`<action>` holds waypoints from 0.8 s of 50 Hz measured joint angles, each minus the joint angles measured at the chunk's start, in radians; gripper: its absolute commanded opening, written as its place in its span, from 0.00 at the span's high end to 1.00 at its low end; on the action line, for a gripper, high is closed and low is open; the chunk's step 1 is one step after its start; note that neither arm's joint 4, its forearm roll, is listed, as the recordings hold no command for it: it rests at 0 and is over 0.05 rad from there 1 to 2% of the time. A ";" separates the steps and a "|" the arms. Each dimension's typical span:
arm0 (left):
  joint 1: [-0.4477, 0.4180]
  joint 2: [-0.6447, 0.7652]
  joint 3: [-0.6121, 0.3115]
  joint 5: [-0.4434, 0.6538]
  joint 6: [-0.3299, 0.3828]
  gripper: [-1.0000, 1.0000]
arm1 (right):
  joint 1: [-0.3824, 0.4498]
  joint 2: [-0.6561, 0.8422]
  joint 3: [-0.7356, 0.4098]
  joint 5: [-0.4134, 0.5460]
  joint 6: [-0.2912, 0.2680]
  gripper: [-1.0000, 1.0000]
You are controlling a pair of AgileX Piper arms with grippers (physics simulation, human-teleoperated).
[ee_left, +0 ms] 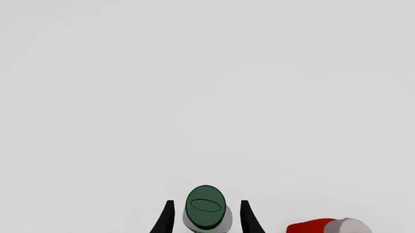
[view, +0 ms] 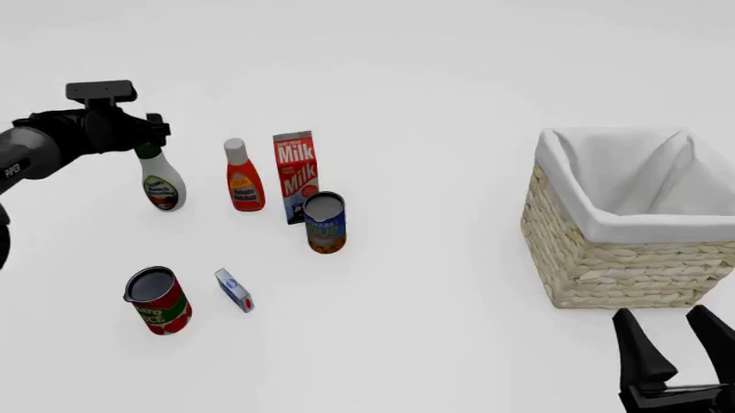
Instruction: Pick the salad dressing and place it in the basket.
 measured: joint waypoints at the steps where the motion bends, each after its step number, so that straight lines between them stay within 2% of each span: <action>1: 0.000 0.001 -0.001 0.000 0.000 0.00 | 0.000 -0.001 0.000 0.001 0.000 0.00; 34: -0.001 0.046 -0.014 -0.012 0.001 0.00 | -0.009 0.003 0.000 0.004 -0.005 0.00; 35: -0.002 0.047 -0.014 -0.013 0.001 1.00 | -0.009 0.004 0.000 0.003 -0.005 0.00; 40: 0.002 0.036 0.000 -0.028 0.001 1.00 | -0.009 0.009 0.000 0.000 -0.004 0.00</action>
